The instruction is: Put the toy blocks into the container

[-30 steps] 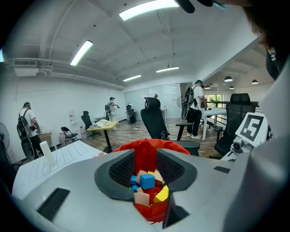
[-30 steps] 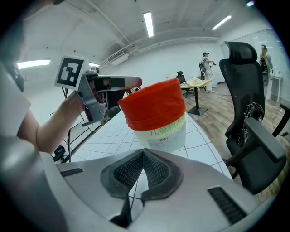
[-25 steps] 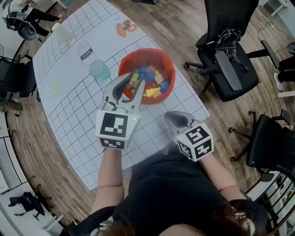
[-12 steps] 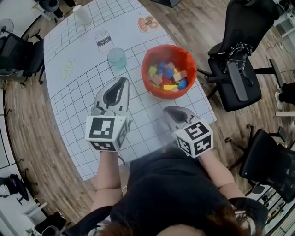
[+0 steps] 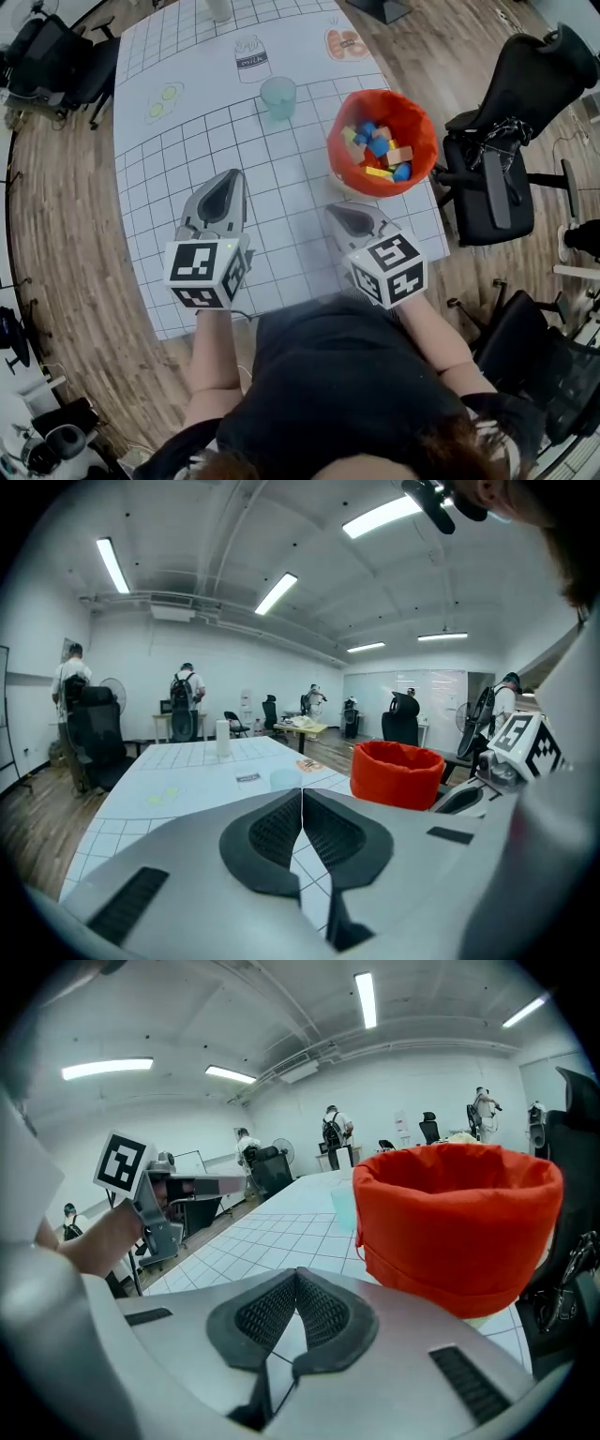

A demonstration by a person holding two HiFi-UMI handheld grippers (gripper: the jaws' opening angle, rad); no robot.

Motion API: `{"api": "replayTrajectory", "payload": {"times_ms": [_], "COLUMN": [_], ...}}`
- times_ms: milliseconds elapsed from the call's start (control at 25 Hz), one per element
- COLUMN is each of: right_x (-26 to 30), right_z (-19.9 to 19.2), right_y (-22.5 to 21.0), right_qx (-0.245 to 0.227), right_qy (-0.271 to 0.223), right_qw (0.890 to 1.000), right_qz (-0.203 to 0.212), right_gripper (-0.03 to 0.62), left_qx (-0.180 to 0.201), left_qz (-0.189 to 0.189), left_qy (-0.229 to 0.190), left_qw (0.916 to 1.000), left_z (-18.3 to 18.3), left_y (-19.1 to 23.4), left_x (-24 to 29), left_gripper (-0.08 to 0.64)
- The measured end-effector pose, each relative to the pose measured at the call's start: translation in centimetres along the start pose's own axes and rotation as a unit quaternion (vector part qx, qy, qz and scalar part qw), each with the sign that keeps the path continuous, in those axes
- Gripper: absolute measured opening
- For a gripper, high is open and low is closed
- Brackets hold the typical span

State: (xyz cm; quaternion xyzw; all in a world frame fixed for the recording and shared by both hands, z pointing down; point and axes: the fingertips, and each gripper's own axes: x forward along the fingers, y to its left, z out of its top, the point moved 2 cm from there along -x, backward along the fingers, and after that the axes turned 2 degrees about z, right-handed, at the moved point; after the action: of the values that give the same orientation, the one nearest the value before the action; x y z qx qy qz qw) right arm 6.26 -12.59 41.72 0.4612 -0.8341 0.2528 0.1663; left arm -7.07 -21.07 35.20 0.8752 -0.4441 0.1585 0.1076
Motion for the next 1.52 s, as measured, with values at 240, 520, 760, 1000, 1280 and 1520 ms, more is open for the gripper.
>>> {"api": "replayTrajectory", "payload": {"times_ms": [240, 520, 760, 1000, 1280, 1520], "right_x": [1.6, 2.8, 3.4, 3.4, 3.1, 2.8], "right_z": [0.8, 1.3, 1.8, 1.9, 2.3, 2.5], "right_y": [1.3, 2.2, 2.8, 2.9, 2.7, 2.8], "right_qx": [-0.018, -0.028, -0.045, -0.046, -0.034, -0.031], "right_qy": [0.005, 0.008, 0.004, -0.002, -0.01, -0.017], "right_qw": [1.0, 0.999, 0.999, 0.999, 0.999, 0.999], "right_qz": [0.017, 0.027, 0.028, 0.027, 0.028, 0.027], "right_gripper": [0.015, 0.015, 0.015, 0.015, 0.015, 0.015], "left_qx": [-0.021, -0.055, -0.074, -0.082, -0.082, -0.079], "left_qz": [0.04, 0.069, 0.078, 0.08, 0.072, 0.065], "left_qy": [0.023, 0.056, 0.073, 0.073, 0.074, 0.075], "left_qw": [0.9987, 0.9945, 0.9914, 0.9907, 0.9913, 0.9919], "left_z": [-3.1, -7.1, -9.0, -9.4, -9.3, -9.1], "left_y": [2.4, 4.0, 4.0, 3.9, 3.4, 2.9], "left_x": [-2.7, -5.0, -6.0, -6.4, -6.2, -5.9], "left_gripper": [0.028, 0.028, 0.028, 0.028, 0.028, 0.028]}}
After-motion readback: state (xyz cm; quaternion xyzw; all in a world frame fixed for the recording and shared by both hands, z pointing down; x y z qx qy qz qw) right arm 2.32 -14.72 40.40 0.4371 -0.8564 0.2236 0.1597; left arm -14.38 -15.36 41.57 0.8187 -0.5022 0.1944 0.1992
